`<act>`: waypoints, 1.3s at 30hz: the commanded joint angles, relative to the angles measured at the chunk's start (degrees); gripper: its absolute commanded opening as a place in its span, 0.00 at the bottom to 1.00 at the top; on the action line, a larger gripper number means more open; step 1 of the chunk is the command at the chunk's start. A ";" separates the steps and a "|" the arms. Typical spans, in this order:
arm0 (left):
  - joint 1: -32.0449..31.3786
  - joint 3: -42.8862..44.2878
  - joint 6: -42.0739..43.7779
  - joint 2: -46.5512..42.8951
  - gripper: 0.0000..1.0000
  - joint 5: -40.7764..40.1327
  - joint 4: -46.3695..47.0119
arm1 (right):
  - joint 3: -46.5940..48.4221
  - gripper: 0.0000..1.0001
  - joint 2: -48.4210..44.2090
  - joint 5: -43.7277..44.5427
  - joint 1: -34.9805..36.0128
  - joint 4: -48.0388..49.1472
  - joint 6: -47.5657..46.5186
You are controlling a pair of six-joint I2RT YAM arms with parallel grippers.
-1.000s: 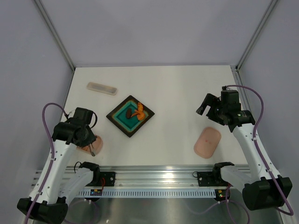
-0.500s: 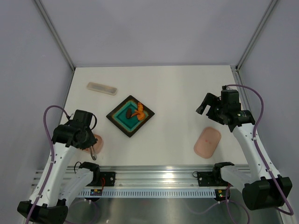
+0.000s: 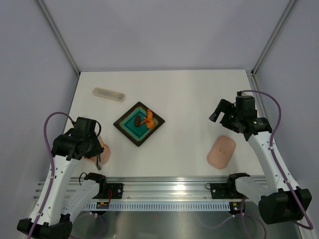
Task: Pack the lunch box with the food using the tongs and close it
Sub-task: Place the fake food in the packing box.
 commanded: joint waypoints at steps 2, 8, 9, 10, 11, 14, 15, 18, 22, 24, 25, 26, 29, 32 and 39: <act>0.23 1.83 1.57 -0.83 0.00 1.49 -10.58 | 1.03 0.99 0.17 -1.77 -0.09 1.72 0.27; 0.23 0.78 2.10 -0.92 0.00 1.40 -10.58 | 1.03 0.99 0.26 -1.86 -0.09 1.81 0.35; 0.23 0.69 1.93 -1.09 0.00 1.40 -10.58 | 1.03 1.00 0.52 -2.03 -0.09 1.90 0.35; 0.14 0.51 1.84 -1.27 0.00 1.14 -10.58 | 1.03 0.99 0.61 -2.03 -0.09 1.99 0.44; 0.23 0.25 1.75 -1.36 0.00 1.14 -10.58 | 1.03 0.99 0.61 -2.12 -0.09 2.16 0.44; 0.23 -1.59 0.79 -1.71 0.00 0.53 -10.58 | 1.21 0.99 1.22 -2.30 -0.09 2.34 0.27; 0.23 -2.38 0.52 -1.88 0.00 0.35 -10.58 | 1.47 0.99 1.40 -2.38 0.00 2.34 0.27; 0.23 -1.87 -1.58 -1.88 0.00 -0.79 -10.58 | 1.56 1.00 1.93 -2.38 0.00 2.51 0.18; 0.14 1.29 -3.08 -1.89 0.00 -5.70 -10.58 | 1.65 1.00 2.37 -2.65 0.00 2.69 0.18; 0.32 2.35 -3.08 -1.01 0.00 -7.20 -10.66 | 1.74 0.99 2.54 -2.65 0.00 2.87 0.18; 0.41 2.97 -3.61 -0.66 0.00 -8.52 -10.67 | 1.74 1.00 2.72 -2.65 0.00 2.78 0.18; 0.41 3.06 -4.05 -0.39 0.00 -9.05 -10.58 | 1.82 0.99 2.72 -2.56 0.00 2.69 0.09; 1.11 3.50 -5.54 0.75 0.00 -11.34 -10.58 | 1.74 1.00 2.63 -2.47 0.00 2.78 0.00; 2.25 3.94 -6.86 1.45 0.00 -13.36 -10.49 | 1.56 0.99 2.63 -2.56 0.00 2.87 0.09; 3.83 0.96 -9.23 2.51 0.00 -13.80 -10.40 | 1.12 1.00 2.63 -2.74 -0.09 3.30 -0.26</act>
